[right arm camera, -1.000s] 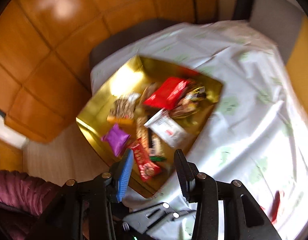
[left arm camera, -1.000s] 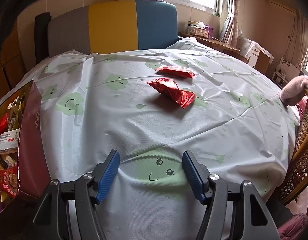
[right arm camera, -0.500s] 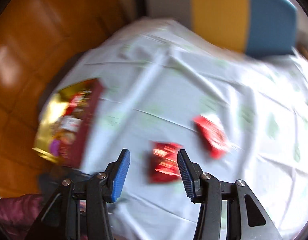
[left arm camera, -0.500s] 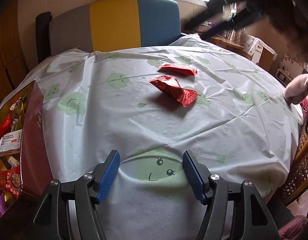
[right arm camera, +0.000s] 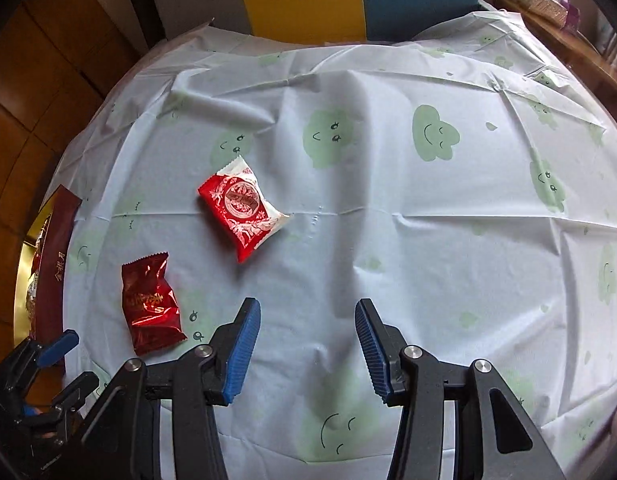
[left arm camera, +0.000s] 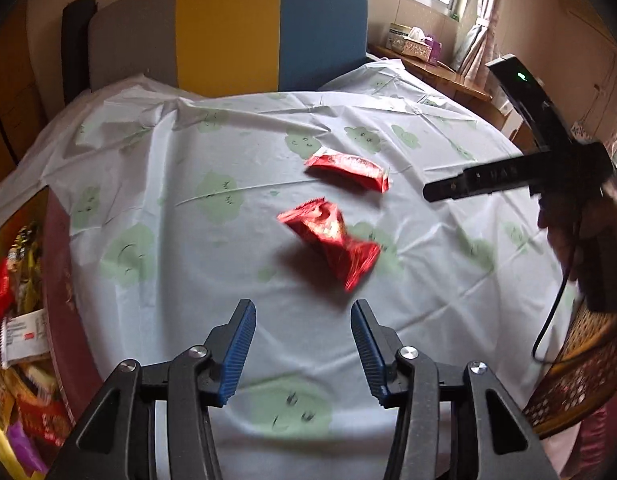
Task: Organize snacks
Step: 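Grasp the dark red square pack with the left tool, then grasp the red-and-white pack with the right tool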
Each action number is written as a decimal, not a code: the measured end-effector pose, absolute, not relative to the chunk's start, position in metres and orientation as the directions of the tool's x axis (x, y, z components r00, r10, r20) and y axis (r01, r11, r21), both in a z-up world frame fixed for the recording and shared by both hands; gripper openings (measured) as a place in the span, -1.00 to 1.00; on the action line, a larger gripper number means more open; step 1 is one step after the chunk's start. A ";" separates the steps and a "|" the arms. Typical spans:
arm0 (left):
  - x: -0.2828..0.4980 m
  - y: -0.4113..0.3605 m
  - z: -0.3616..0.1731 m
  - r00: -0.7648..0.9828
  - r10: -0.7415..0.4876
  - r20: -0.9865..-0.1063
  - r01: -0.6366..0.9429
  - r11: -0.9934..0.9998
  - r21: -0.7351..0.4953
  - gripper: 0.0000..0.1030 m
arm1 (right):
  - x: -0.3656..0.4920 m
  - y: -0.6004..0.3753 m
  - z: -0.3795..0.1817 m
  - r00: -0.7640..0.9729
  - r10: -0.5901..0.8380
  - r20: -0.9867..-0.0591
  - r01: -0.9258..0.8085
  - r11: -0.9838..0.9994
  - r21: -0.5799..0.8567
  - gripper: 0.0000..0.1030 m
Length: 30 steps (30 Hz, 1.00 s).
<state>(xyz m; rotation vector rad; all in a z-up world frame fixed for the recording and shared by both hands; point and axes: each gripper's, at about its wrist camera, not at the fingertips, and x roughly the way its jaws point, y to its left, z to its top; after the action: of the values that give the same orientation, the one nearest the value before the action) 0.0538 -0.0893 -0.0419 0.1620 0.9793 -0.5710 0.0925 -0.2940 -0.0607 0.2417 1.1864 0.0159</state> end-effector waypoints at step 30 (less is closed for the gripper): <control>0.078 -0.123 -0.076 0.424 -0.301 -0.854 0.511 0.858 -0.048 -0.27 | 0.085 -0.297 -0.044 0.445 0.133 -0.886 0.068 0.981 0.181 0.18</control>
<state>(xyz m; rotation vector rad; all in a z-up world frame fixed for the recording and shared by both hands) 0.0783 -0.1226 -0.0761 0.2331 1.0130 -0.5136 0.0848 -0.2973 -0.0440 0.2011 1.1111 0.0402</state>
